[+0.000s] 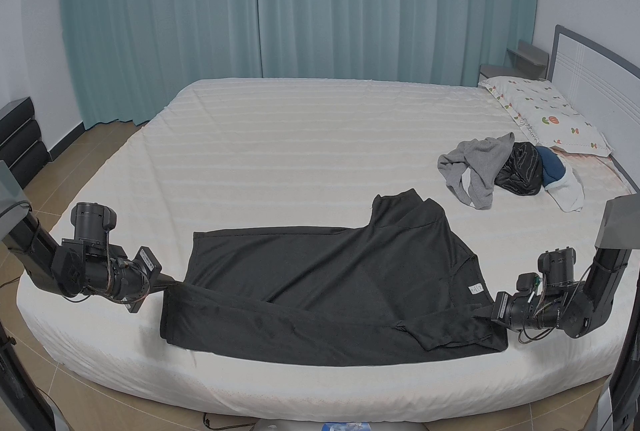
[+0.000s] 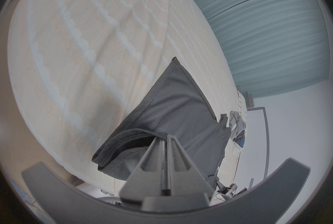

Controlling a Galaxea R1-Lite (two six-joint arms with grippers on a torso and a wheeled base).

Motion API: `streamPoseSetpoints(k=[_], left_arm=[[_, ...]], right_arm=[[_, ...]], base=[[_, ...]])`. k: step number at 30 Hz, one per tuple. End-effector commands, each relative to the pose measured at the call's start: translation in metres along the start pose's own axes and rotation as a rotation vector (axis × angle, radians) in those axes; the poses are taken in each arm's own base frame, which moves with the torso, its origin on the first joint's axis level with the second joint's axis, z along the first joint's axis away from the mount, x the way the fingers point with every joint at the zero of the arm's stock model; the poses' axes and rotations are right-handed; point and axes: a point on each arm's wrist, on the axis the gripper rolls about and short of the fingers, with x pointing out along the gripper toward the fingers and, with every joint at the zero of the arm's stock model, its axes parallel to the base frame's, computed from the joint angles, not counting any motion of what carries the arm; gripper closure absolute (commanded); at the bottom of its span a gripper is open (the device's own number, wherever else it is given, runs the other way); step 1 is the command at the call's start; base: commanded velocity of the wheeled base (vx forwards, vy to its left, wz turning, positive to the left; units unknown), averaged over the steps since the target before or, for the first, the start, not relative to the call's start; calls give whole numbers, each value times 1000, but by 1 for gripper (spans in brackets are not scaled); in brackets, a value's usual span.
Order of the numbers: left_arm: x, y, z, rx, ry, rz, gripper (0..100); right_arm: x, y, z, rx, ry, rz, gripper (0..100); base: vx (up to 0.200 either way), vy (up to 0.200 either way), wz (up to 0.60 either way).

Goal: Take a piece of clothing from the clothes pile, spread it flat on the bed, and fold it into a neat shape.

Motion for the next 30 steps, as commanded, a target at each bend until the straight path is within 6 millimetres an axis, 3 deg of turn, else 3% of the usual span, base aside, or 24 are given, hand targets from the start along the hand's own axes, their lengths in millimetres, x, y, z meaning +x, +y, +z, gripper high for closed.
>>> streamPoseSetpoints(k=[1,7,13,22,30], left_arm=[[-2,-2,1,4,-9,-6,100],[-12,-4,-1,-6,-5,5,100],[-29,-5,-2,-20,-10,16,100],[-38,-1,-7,-48,29,67,100],[-46,8,-9,-67,49,109,100]], right_arm=[[-7,2,3,-2,-30,11,100],[-22,5,8,-1,-64,49,100],[-51,13,7,-9,-97,106,100],[-83,15,0,-3,-139,135,100],[-97,16,-12,2,-138,133,100]], base=[[0,0,0],[0,0,0],[0,0,0],[0,0,0],[0,0,0]])
